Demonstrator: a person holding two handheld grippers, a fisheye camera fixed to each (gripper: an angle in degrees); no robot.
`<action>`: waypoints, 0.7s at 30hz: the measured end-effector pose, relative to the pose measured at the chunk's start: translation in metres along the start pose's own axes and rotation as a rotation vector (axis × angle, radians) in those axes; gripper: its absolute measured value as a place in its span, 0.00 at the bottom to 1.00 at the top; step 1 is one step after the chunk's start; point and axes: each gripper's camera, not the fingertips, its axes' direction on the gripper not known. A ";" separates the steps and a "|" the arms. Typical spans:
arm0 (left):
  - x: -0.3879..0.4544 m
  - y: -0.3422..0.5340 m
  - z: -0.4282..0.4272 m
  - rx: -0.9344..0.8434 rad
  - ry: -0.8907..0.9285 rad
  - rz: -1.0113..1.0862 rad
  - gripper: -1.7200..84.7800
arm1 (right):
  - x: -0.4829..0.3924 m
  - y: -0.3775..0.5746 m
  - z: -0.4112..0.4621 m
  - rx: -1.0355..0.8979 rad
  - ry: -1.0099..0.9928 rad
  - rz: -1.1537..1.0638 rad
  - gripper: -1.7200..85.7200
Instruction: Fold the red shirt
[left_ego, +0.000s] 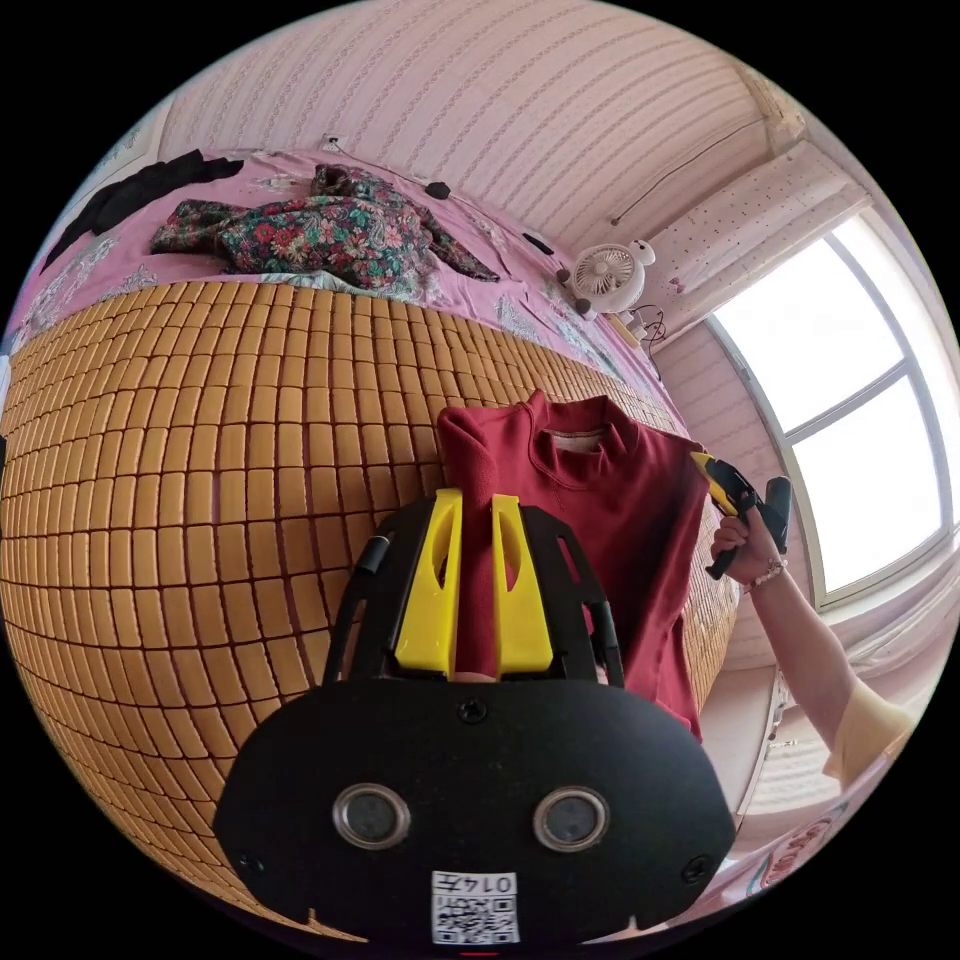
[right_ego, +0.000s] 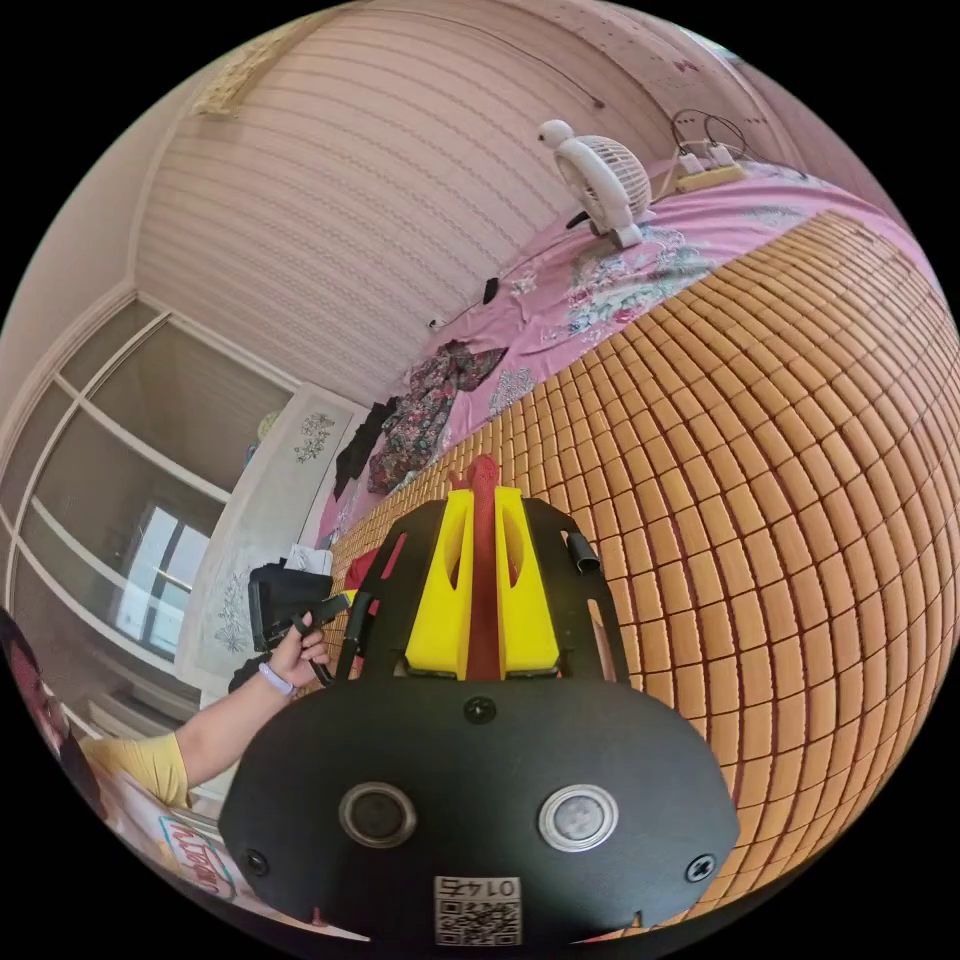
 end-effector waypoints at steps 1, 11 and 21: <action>0.006 -0.003 -0.010 0.015 -0.002 0.026 0.07 | -0.016 0.002 -0.015 0.018 -0.047 -0.048 0.05; 0.079 0.160 -0.194 0.109 -0.028 0.407 0.08 | -0.107 0.133 -0.147 -0.085 -0.131 -0.476 0.06; 0.035 0.359 -0.193 0.008 -0.006 -0.131 0.10 | -0.058 0.294 -0.131 -0.297 0.295 -0.053 0.12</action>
